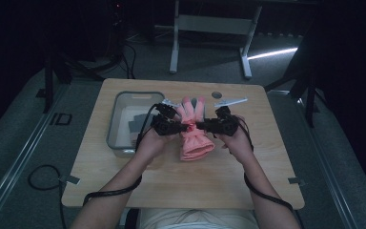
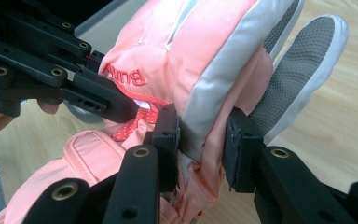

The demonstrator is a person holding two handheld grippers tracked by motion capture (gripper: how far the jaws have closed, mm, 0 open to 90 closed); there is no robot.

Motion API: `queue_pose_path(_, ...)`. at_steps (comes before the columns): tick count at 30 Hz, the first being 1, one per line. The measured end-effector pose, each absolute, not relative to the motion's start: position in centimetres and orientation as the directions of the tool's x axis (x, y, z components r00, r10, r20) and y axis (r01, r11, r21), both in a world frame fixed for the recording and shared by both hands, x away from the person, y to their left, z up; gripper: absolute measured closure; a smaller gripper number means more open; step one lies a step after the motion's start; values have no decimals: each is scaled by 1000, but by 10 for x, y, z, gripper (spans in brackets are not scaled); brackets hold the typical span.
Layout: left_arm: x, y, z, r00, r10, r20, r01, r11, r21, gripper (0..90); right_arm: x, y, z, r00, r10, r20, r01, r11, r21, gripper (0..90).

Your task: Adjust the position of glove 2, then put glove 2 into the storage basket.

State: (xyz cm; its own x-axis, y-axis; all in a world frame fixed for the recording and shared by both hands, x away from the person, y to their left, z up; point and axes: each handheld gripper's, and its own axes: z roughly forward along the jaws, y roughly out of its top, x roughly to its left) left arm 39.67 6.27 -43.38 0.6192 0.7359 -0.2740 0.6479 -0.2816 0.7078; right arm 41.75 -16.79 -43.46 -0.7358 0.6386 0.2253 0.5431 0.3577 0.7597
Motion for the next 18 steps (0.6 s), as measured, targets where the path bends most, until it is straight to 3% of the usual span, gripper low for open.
queue_pose_path(18,394,133,-406,511,834,-207,663,-230,713,765,443,-89,-411,-805,554,211,486,412,771,693)
